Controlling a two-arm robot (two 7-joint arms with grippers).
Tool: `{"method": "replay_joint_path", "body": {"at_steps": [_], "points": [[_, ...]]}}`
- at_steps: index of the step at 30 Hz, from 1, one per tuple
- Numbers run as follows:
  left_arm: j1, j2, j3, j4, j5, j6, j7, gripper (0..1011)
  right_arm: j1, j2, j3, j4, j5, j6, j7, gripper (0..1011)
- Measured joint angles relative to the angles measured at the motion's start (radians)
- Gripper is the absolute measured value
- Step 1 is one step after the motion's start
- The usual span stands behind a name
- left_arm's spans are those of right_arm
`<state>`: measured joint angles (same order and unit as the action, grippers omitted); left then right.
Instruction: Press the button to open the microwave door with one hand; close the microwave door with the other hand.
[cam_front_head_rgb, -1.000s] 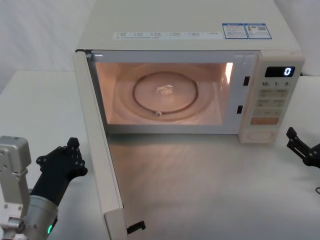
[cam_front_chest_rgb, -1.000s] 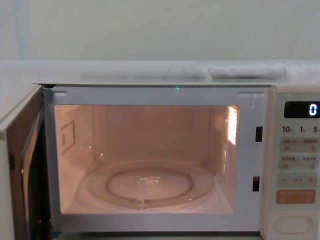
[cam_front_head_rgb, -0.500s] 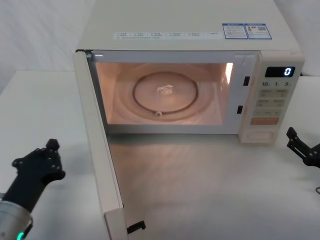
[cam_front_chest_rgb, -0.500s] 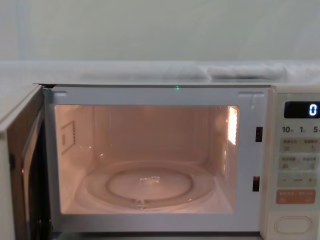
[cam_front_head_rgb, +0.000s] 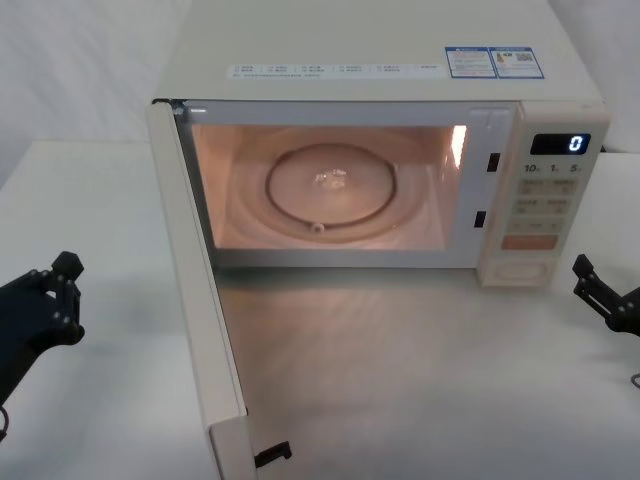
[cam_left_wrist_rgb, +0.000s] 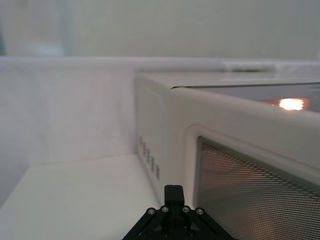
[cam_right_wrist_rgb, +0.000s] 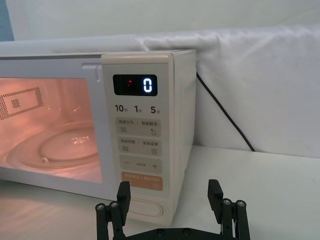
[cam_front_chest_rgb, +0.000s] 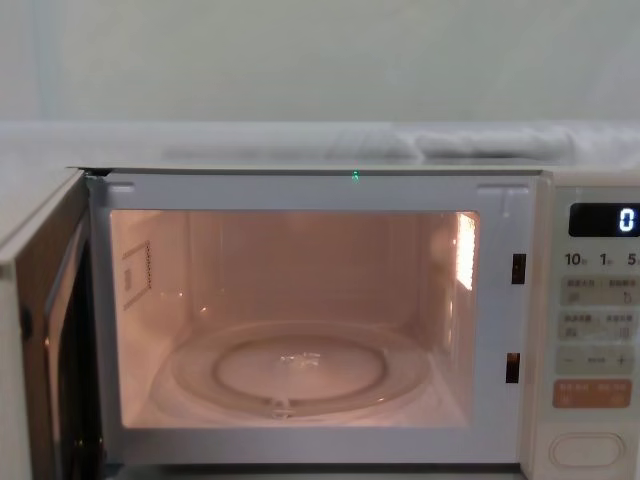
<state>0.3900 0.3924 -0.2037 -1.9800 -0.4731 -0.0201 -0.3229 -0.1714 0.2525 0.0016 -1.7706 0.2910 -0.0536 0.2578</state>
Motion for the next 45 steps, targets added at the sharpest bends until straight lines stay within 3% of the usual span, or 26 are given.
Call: {"method": "replay_joint_path", "body": {"at_steps": [4,10,18,24,30,33,35,45], "points": [[0.000,0.051,-0.005,-0.003,-0.036,-0.007,-0.064,0,0.000,0.000,0.000,0.000,0.000,0.000,0.000,1002],[0.000,0.098,0.007,-0.012,-0.075,-0.017,-0.130,0,0.000,0.000,0.000,0.000,0.000,0.000,0.000,1002],[-0.017,0.158,0.058,-0.022,-0.110,-0.017,-0.209,0,0.000,0.000,0.000,0.000,0.000,0.000,0.000,1002],[-0.065,0.194,0.121,-0.018,-0.119,-0.010,-0.243,0,0.000,0.000,0.000,0.000,0.000,0.000,0.000,1002],[-0.139,0.202,0.188,0.010,-0.119,-0.001,-0.250,0,0.000,0.000,0.000,0.000,0.000,0.000,0.000,1002],[-0.202,0.201,0.242,0.032,-0.118,0.008,-0.254,0,0.000,0.000,0.000,0.000,0.000,0.000,0.000,1002],[-0.214,0.200,0.253,0.037,-0.118,0.010,-0.255,0,0.000,0.000,0.000,0.000,0.000,0.000,0.000,1002],[-0.391,0.150,0.405,0.121,-0.104,0.051,-0.234,0,0.000,0.000,0.000,0.000,0.000,0.000,0.000,1002]]}}
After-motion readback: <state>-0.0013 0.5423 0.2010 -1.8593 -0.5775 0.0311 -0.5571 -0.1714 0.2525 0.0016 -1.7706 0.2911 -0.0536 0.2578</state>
